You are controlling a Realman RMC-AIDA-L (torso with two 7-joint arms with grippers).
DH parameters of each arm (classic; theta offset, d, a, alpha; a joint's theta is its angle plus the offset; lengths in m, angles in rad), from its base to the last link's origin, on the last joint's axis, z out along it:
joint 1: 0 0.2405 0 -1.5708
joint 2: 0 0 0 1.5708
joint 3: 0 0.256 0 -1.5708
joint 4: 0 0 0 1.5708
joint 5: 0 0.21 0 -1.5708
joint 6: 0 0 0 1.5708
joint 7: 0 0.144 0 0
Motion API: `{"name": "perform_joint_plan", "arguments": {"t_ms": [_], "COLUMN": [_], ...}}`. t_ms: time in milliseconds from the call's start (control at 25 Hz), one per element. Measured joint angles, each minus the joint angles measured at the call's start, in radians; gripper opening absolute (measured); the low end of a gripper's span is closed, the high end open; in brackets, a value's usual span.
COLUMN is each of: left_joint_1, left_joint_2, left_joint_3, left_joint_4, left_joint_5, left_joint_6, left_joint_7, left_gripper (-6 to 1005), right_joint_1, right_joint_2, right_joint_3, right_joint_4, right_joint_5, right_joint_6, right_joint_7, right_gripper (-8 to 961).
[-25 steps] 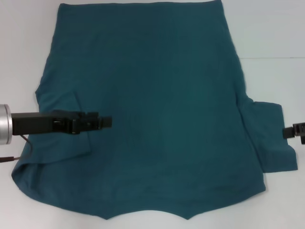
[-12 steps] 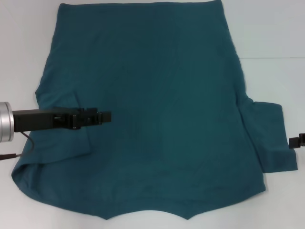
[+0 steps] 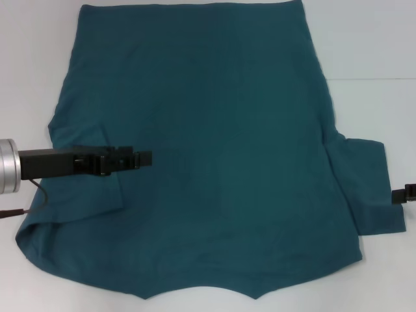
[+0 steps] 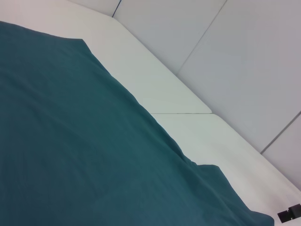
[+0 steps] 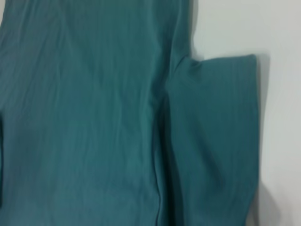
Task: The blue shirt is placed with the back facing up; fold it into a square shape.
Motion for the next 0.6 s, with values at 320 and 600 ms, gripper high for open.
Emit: {"name": "perform_joint_plan", "arguments": {"t_ms": [320,600], "left_joint_1": [0.005,0.006], "left_joint_2": [0.000,-0.001], "left_joint_3": [0.000,0.000], "left_joint_4": [0.000,0.000], "left_joint_5": [-0.001,-0.002], "left_joint_6": [-0.012,-0.016], "left_joint_7": [0.000,0.002], "left_gripper": [599,599], "right_joint_1": [0.005,0.012], "right_joint_2": [0.012,0.015], "right_joint_3": [-0.001,-0.003], "right_joint_4": [0.027,0.048], "right_joint_5": [0.000,0.000], "right_joint_6": [0.042,0.062], "right_joint_7": [-0.003,-0.004], "right_gripper": [925,922]}}
